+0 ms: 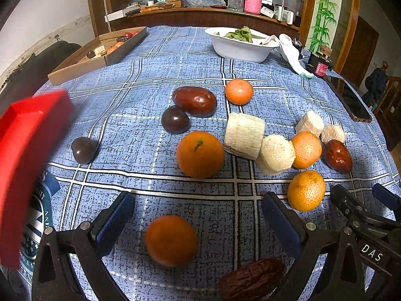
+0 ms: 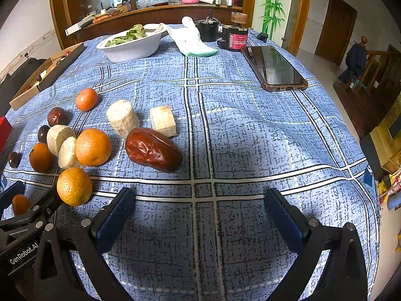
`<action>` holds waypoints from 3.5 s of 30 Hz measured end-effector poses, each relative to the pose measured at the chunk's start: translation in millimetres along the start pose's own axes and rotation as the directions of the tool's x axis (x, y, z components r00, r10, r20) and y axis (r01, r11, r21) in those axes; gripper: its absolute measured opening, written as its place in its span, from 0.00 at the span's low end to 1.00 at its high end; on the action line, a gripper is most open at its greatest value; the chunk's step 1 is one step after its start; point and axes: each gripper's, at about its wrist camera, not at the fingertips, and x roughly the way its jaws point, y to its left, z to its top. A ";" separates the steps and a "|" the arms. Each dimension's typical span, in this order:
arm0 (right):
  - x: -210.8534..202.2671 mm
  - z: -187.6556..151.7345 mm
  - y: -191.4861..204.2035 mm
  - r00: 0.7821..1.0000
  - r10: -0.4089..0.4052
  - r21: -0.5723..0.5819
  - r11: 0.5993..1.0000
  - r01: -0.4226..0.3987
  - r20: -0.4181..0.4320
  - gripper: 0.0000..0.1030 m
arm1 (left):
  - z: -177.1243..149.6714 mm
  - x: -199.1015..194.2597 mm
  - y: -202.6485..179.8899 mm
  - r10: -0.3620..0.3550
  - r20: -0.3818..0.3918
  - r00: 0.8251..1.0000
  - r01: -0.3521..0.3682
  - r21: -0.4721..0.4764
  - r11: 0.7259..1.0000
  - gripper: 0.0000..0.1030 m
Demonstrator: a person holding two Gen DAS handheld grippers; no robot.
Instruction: Organize fruits
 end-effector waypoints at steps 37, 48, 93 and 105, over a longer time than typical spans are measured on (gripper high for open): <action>0.3 -0.1 -0.2 1.000 0.000 0.000 1.000 0.000 0.000 1.00 | -2.2 1.5 1.1 -0.002 0.000 1.000 0.002 0.001 1.000 0.99; 0.2 -0.1 0.0 1.000 0.000 0.000 1.000 0.000 0.000 1.00 | -2.1 1.7 1.3 -0.002 0.000 1.000 0.002 0.001 1.000 0.99; 0.3 0.1 0.2 1.000 0.000 0.000 1.000 0.000 0.000 1.00 | -6.0 3.2 3.6 -0.006 -0.002 1.000 0.006 0.009 1.000 0.99; 0.4 0.1 -0.1 1.000 0.000 0.000 1.000 0.000 0.000 1.00 | -6.0 3.2 3.7 -0.007 -0.002 1.000 0.007 0.008 1.000 0.99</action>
